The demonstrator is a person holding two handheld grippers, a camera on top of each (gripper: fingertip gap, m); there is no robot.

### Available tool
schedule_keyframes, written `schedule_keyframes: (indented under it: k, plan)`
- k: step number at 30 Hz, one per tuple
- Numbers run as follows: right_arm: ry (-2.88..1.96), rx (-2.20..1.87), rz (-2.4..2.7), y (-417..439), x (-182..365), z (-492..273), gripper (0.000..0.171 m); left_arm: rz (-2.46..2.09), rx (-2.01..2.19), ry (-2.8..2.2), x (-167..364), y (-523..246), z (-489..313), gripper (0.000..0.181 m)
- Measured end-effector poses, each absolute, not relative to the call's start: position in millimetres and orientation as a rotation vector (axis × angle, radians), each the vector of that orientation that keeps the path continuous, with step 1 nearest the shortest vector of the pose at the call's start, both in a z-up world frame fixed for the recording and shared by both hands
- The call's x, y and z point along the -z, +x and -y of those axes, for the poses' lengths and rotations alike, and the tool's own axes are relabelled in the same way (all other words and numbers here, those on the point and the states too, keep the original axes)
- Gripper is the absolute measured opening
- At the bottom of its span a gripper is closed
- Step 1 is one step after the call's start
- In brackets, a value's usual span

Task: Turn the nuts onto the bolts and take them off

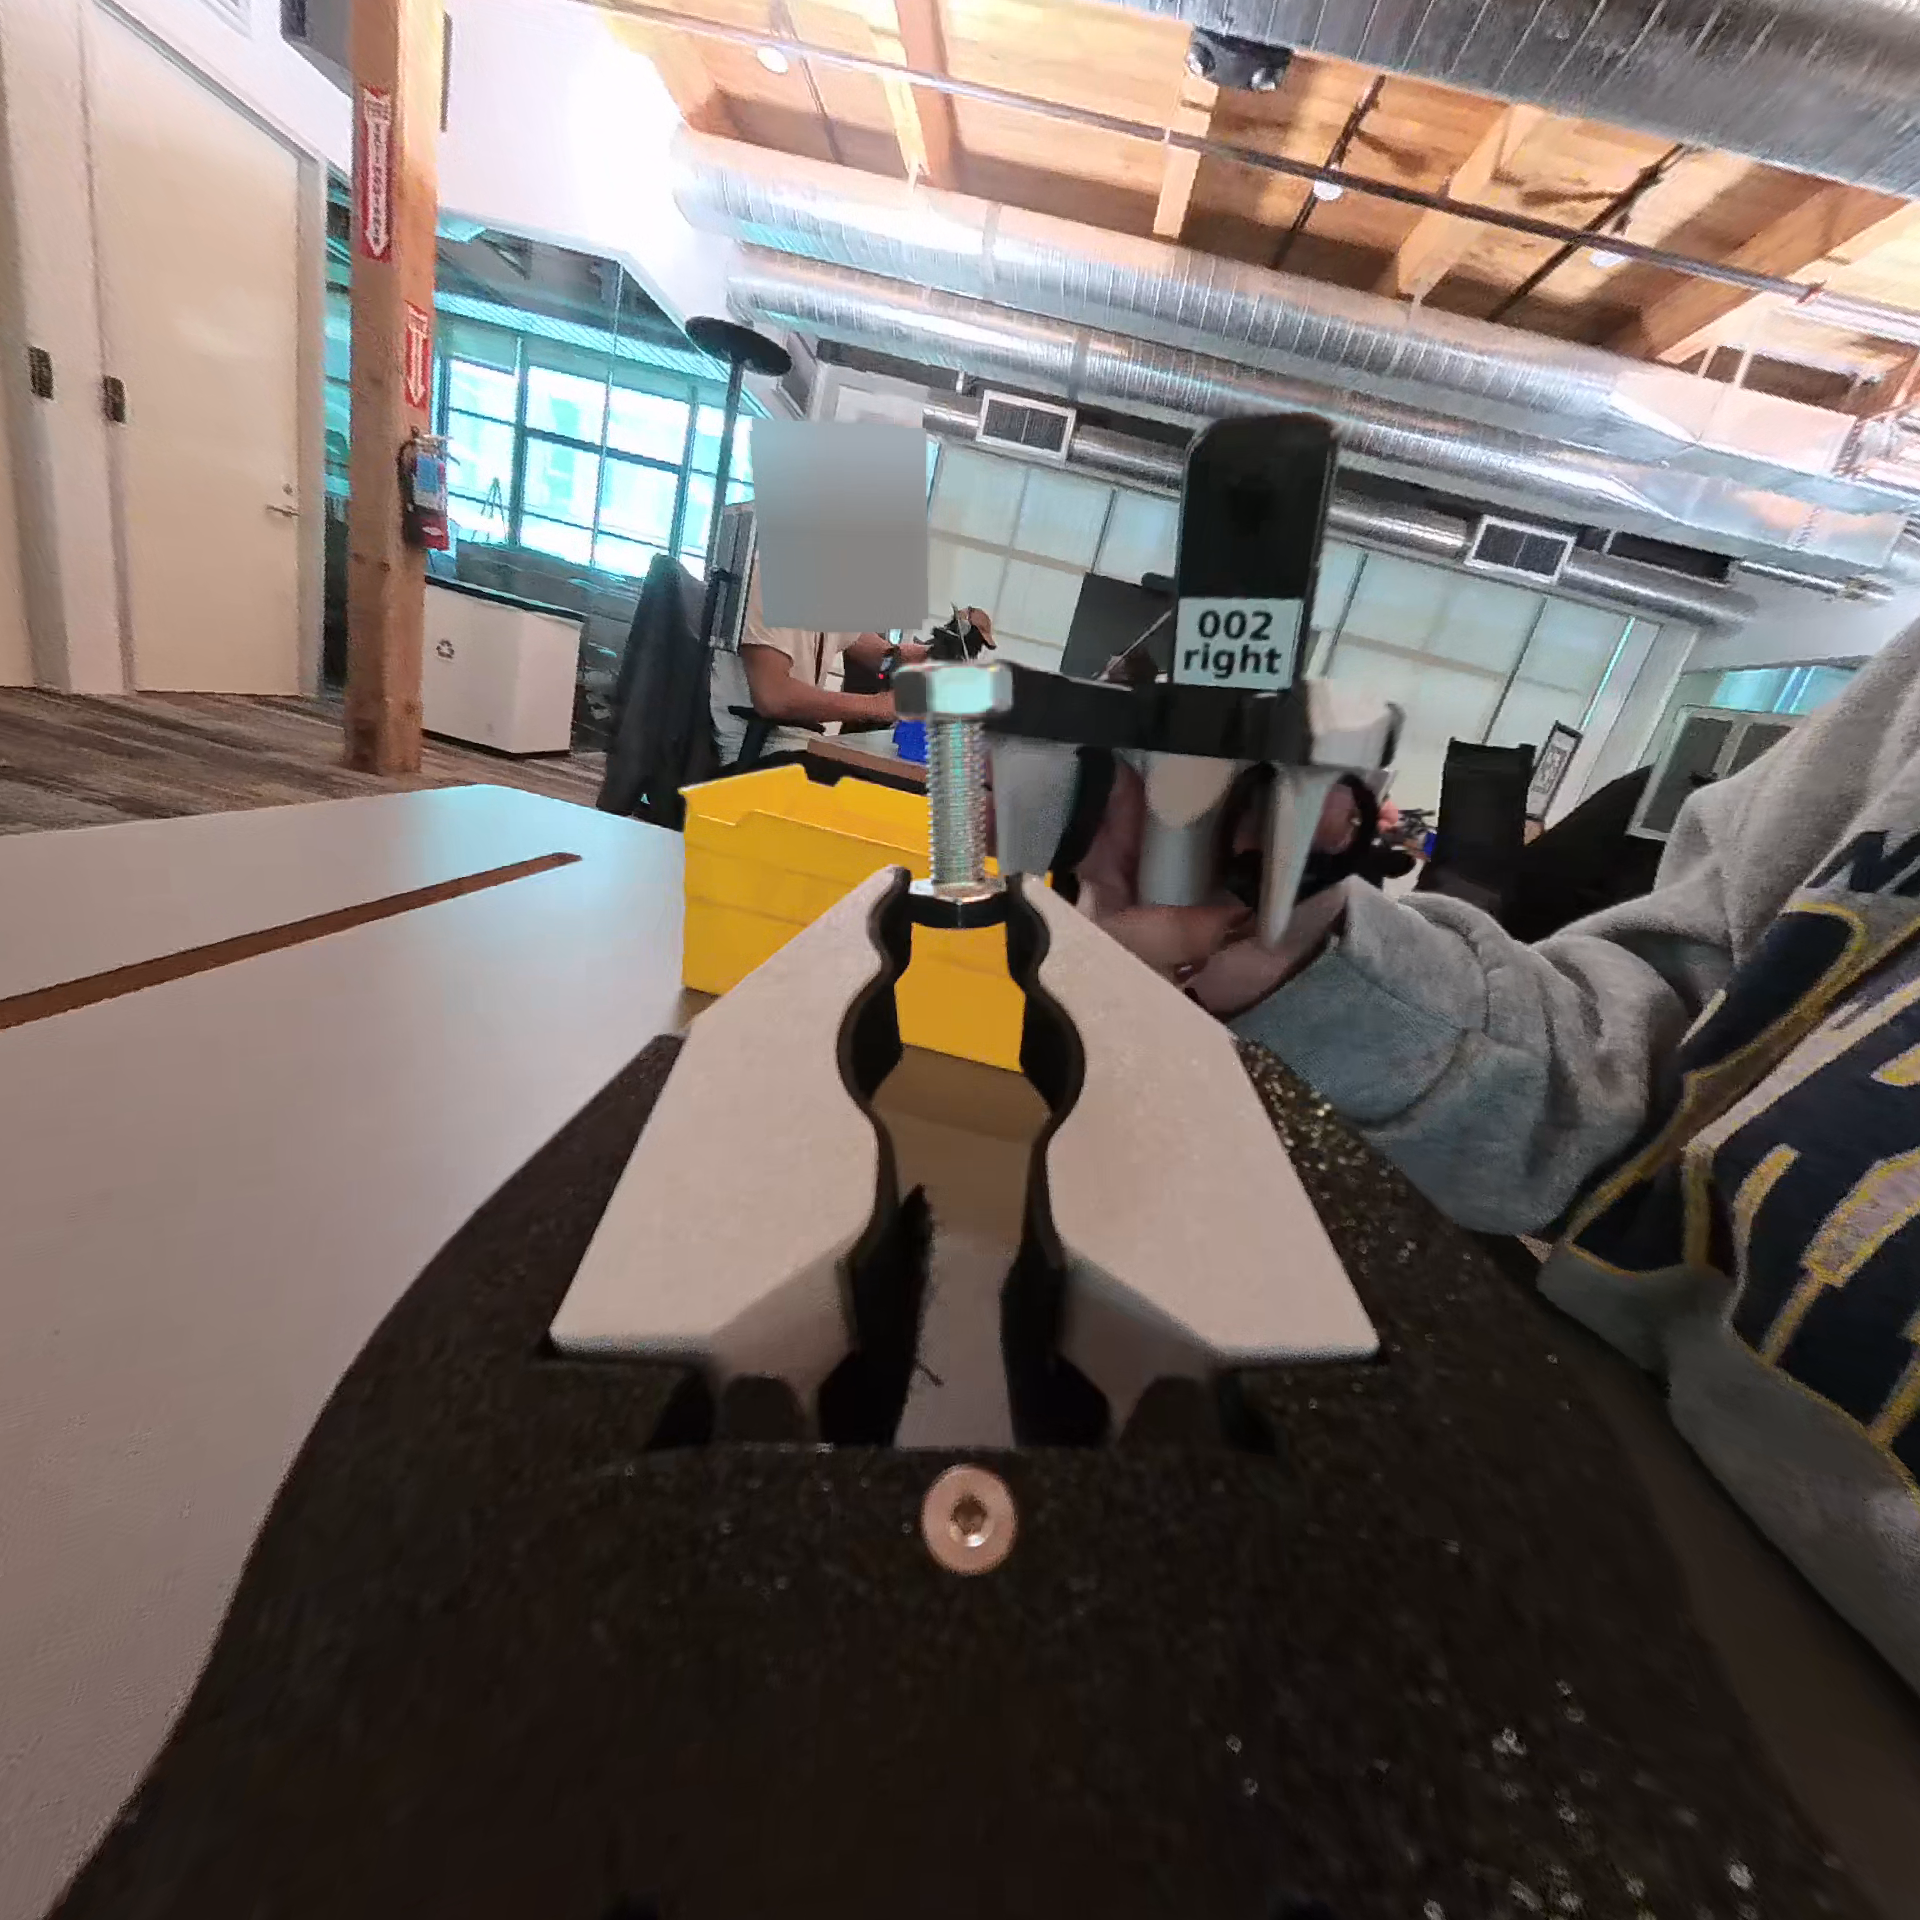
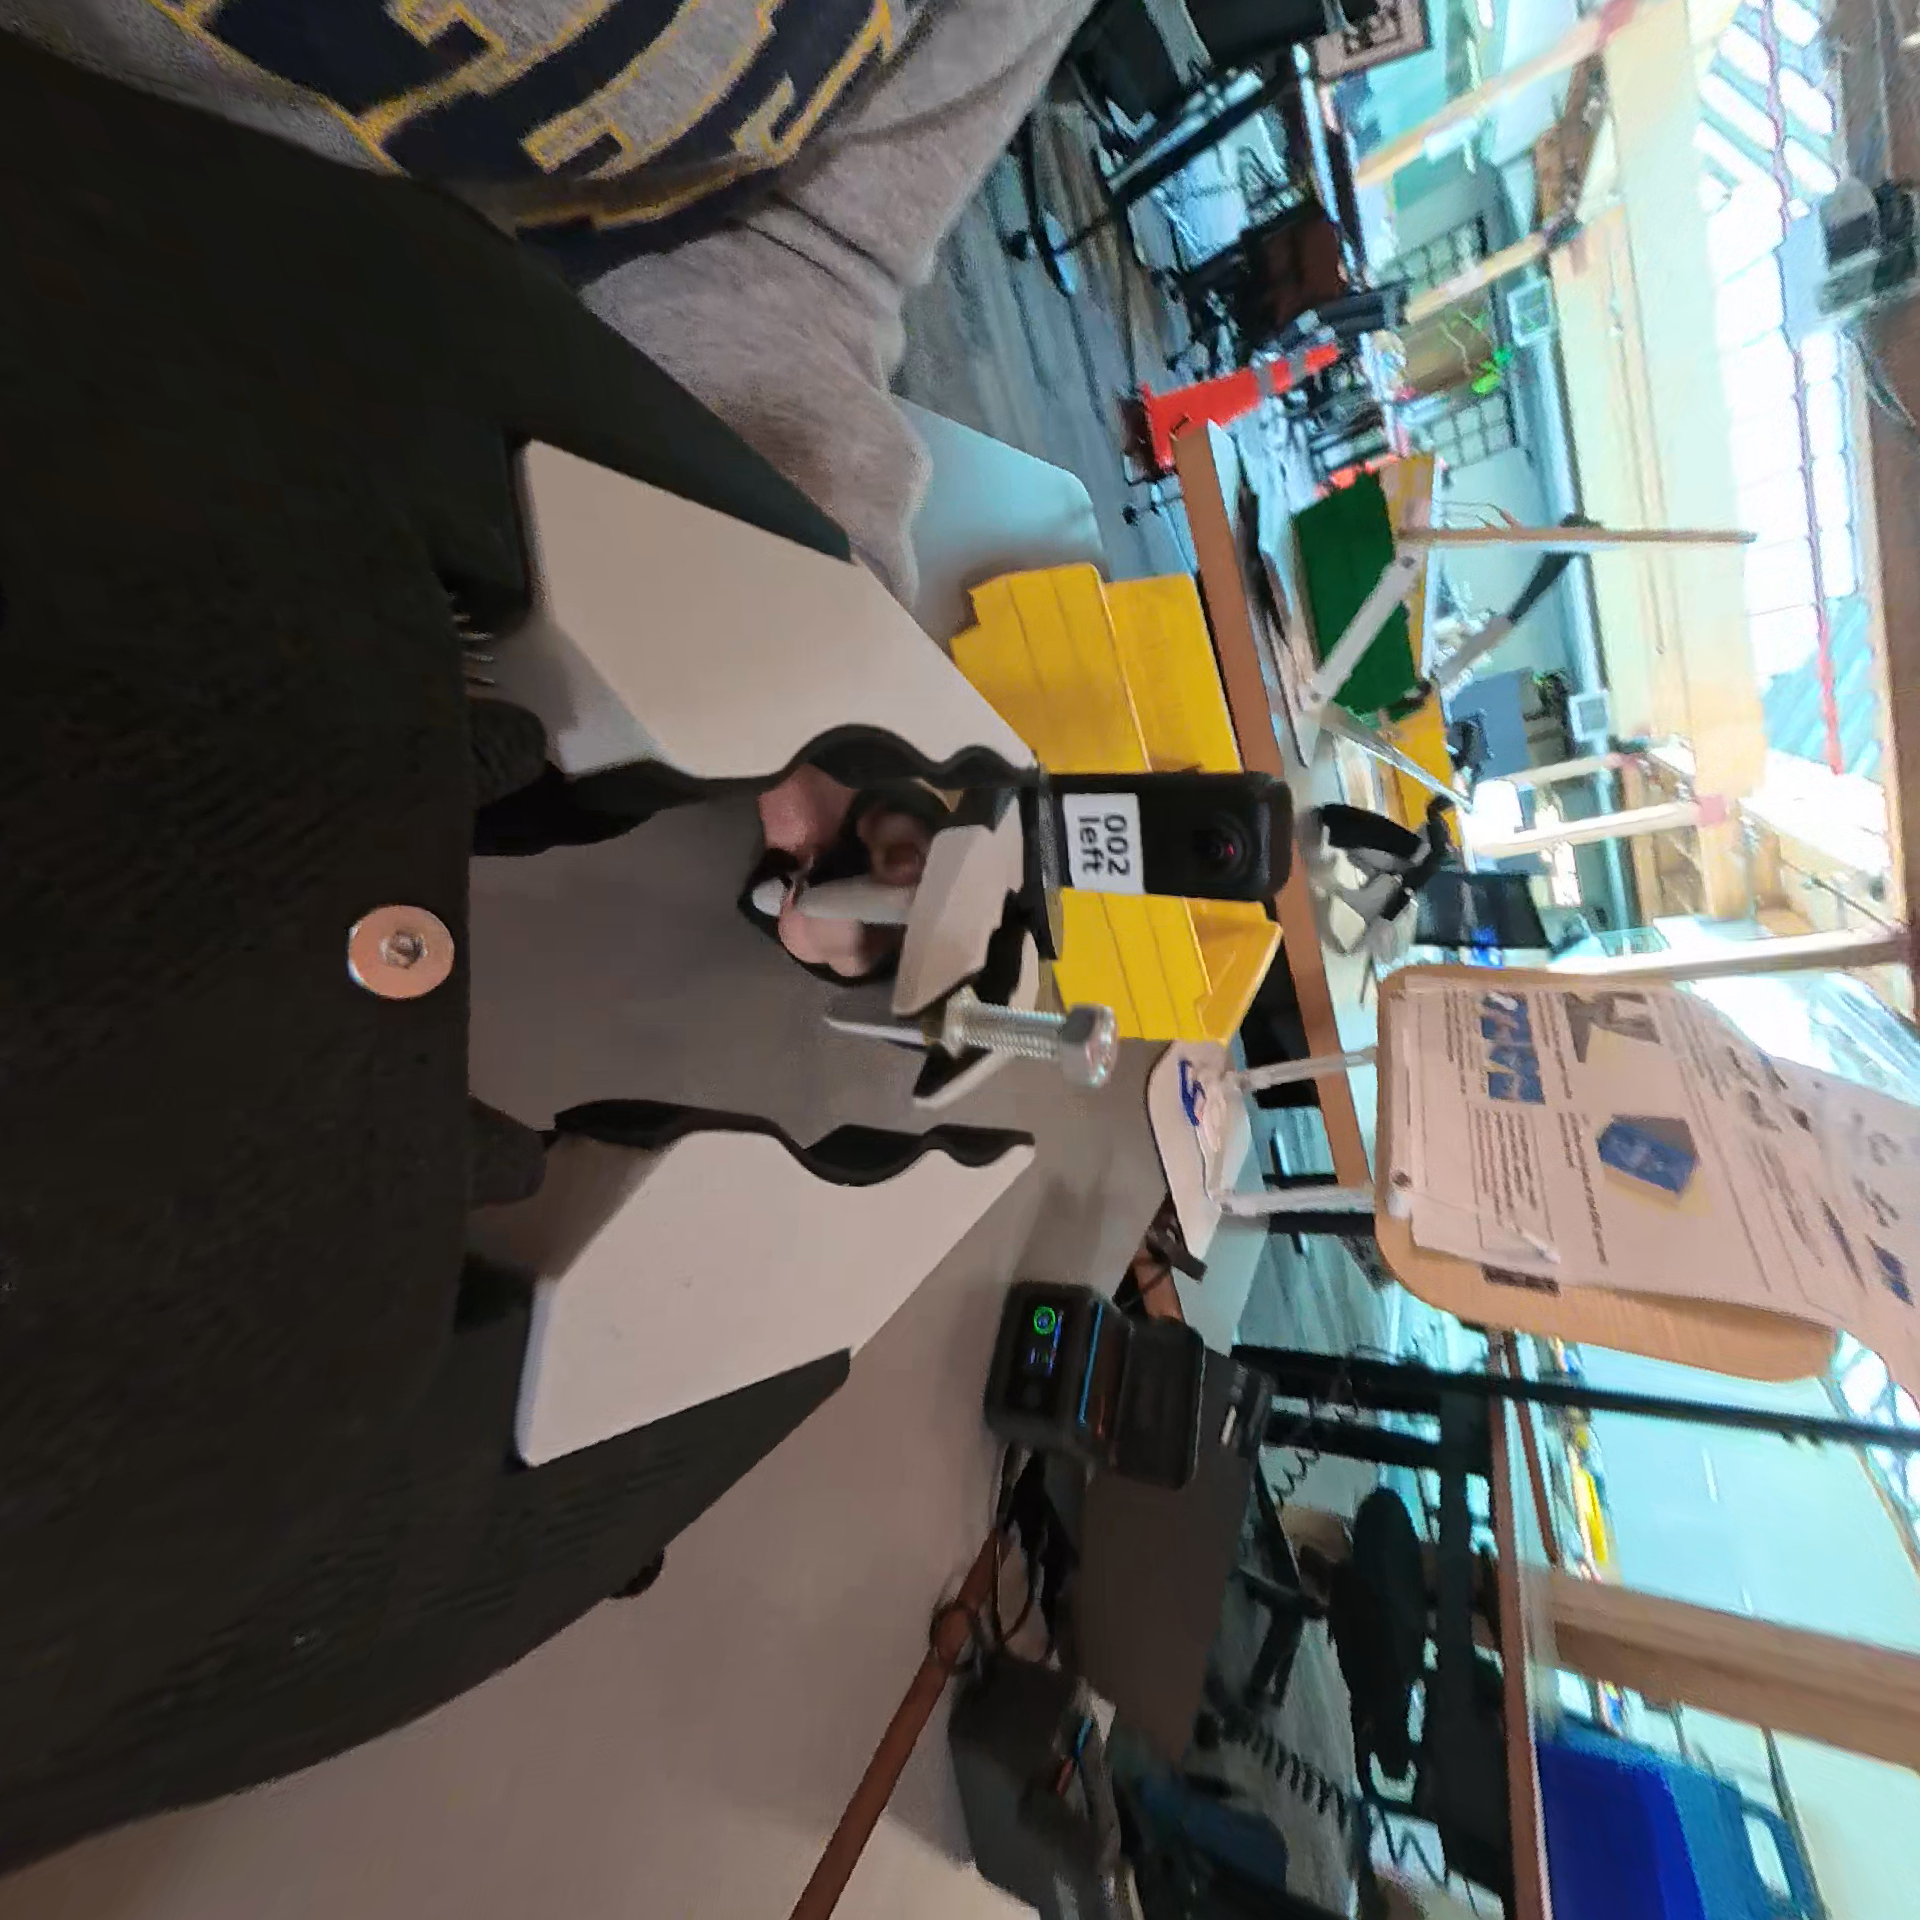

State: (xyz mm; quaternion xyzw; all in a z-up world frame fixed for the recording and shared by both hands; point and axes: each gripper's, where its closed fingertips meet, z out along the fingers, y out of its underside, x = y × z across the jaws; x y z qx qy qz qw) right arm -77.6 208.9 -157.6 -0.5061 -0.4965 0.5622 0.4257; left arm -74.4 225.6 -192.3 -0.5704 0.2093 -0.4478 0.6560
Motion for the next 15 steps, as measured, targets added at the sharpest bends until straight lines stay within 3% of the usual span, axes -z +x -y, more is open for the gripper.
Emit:
schedule_keyframes:
  k: [8,10,15]
  plan:
    - [-1.250,-1.443,1.317,-89.3,164.7,-190.8,0.073,-0.571,1.047,-1.315,197.3,-51.0,-218.6,0.016]
    - [-1.241,-1.419,1.297,-77.7,164.3,-197.6,0.060,-0.472,1.022,-1.308,192.7,-75.5,-225.0,0.016]
    - [-1.246,-1.449,1.260,-92.6,160.8,-199.2,0.071,-0.584,1.071,-1.310,194.2,-49.7,-216.1,0.015]
